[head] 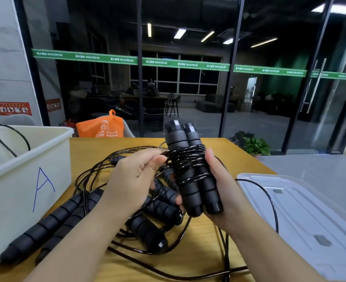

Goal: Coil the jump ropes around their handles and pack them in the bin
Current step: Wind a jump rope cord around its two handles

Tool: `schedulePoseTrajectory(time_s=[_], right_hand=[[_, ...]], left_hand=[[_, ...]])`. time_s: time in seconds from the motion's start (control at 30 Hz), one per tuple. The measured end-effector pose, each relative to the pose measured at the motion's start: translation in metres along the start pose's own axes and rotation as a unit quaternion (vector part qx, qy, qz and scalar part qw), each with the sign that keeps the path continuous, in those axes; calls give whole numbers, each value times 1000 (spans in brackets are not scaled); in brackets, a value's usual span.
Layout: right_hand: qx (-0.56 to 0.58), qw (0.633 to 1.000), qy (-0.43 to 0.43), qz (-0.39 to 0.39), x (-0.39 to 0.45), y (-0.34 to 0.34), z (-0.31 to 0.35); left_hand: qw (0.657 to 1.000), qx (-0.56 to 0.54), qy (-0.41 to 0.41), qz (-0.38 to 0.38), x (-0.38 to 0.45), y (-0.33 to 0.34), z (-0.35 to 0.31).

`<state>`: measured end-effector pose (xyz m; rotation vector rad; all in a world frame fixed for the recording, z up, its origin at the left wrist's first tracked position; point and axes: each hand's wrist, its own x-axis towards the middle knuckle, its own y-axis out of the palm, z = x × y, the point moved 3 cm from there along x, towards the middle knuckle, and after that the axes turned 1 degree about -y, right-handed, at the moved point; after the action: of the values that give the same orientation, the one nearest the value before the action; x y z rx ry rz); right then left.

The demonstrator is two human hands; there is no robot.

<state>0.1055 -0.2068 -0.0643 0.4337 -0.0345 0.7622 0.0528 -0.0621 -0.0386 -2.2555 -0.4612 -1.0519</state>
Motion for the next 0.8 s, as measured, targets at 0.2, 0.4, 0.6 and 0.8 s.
schedulePoseTrajectory(time_s=[0.2,0.4,0.6,0.8], right_hand=[[112,983,93,115,-5,11,-7],[191,947,120,227,0,11,-19],[102,975,146,130,1,2,-19],[-149,986,42,-54,11,4,-9]], left_hand=[[967,-227,-103,47,3,6,18],[920,-333,-195,63,-3,21,16],[868,-421,-193,179,-8,21,11],[920,-295,-256,17,0,20,15]])
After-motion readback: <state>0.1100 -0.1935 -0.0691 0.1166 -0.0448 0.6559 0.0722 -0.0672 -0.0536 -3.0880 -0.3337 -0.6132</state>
